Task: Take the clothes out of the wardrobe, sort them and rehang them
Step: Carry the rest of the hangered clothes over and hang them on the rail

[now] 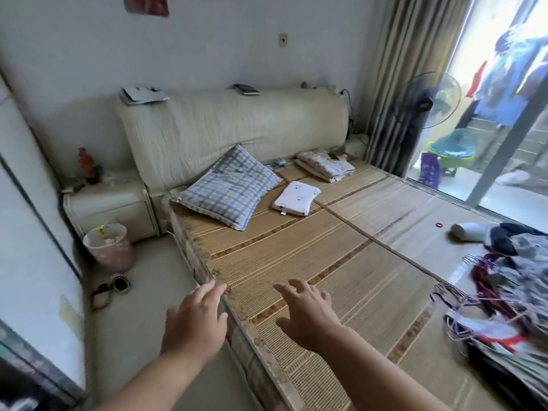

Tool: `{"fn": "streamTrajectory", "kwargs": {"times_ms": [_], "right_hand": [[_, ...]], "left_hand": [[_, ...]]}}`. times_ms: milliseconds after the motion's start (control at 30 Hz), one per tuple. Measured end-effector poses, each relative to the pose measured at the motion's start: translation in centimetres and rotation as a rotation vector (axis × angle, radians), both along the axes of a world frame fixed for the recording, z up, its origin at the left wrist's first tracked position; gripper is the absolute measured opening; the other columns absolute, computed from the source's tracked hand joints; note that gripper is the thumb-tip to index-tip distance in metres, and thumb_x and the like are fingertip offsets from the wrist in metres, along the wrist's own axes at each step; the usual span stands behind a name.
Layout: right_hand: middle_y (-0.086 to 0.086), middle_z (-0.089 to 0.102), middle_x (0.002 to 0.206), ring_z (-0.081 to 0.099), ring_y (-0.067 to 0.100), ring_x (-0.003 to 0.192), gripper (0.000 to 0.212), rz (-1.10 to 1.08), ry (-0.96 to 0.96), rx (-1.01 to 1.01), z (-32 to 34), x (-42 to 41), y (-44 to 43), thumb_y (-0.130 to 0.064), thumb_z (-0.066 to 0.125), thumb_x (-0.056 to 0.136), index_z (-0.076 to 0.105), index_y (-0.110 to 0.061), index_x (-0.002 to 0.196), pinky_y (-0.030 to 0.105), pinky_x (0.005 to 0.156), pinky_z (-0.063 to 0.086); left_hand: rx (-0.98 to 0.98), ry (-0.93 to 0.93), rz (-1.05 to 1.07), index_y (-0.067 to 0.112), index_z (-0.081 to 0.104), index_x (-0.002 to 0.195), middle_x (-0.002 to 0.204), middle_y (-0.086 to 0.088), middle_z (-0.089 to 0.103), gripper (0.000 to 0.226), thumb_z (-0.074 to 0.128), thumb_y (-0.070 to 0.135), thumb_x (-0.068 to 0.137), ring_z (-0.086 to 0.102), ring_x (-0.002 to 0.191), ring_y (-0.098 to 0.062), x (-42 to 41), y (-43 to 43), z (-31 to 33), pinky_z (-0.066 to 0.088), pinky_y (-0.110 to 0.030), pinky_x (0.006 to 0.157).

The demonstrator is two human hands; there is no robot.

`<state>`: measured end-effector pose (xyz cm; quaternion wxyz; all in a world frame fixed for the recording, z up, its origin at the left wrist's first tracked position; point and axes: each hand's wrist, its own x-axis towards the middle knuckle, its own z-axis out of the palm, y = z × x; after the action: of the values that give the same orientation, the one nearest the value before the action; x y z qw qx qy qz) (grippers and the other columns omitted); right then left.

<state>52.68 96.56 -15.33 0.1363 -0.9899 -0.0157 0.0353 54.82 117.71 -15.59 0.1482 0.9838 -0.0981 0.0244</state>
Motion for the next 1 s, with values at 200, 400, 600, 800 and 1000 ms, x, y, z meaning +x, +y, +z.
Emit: {"fn": "streamTrajectory", "kwargs": {"times_ms": [200, 400, 600, 800, 1000], "right_hand": [[0.002, 0.027, 0.151, 0.029, 0.025, 0.137, 0.068, -0.232, 0.001, 0.010, 0.5, -12.2, -7.8, -0.043, 0.058, 0.085, 0.023, -0.041, 0.143, 0.051, 0.110, 0.024], [-0.002, 0.027, 0.151, 0.031, 0.020, 0.137, 0.066, -0.500, 0.000, -0.006, 1.7, -26.4, -17.4, -0.046, 0.058, 0.083, 0.027, -0.042, 0.141, 0.048, 0.110, 0.025], [-0.002, 0.025, 0.152, 0.030, 0.022, 0.137, 0.066, -0.705, 0.031, -0.058, 2.2, -44.5, -27.8, -0.046, 0.058, 0.084, 0.026, -0.042, 0.142, 0.047, 0.110, 0.023], [-0.005, 0.025, 0.152, 0.030, 0.021, 0.137, 0.065, -0.794, 0.054, -0.037, 2.6, -59.7, -37.2, -0.046, 0.055, 0.087, 0.023, -0.041, 0.143, 0.046, 0.109, 0.026], [-0.005, 0.029, 0.149, 0.034, 0.016, 0.134, 0.064, -0.882, 0.035, 0.019, 3.5, -69.0, -44.8, -0.046, 0.055, 0.086, 0.028, -0.039, 0.143, 0.041, 0.109, 0.028]], "left_hand": [[0.030, 0.079, -0.381, 0.036, 0.028, 0.145, 0.154, 0.007, 0.025, 0.056, 0.047, 0.039, 0.092, 0.027, 0.140, -0.012, -6.7, -10.3, 1.3, 0.020, -0.047, 0.114], [-0.009, 0.134, -0.728, 0.037, 0.030, 0.142, 0.151, 0.012, 0.029, 0.054, 0.047, 0.037, 0.090, 0.028, 0.138, -0.008, -15.9, -22.9, 2.0, 0.017, -0.052, 0.116], [-0.051, 0.164, -0.993, 0.040, 0.032, 0.140, 0.150, 0.015, 0.031, 0.056, 0.053, 0.038, 0.089, 0.028, 0.138, -0.007, -31.3, -37.7, 1.7, 0.016, -0.055, 0.114], [-0.068, 0.182, -1.072, 0.040, 0.032, 0.141, 0.150, 0.014, 0.031, 0.057, 0.051, 0.042, 0.088, 0.027, 0.139, -0.010, -46.8, -49.6, 1.3, 0.019, -0.054, 0.114], [-0.054, 0.160, -1.137, 0.039, 0.034, 0.140, 0.150, 0.014, 0.032, 0.055, 0.051, 0.042, 0.088, 0.028, 0.139, -0.011, -54.4, -58.0, 3.0, 0.022, -0.053, 0.113]]}}
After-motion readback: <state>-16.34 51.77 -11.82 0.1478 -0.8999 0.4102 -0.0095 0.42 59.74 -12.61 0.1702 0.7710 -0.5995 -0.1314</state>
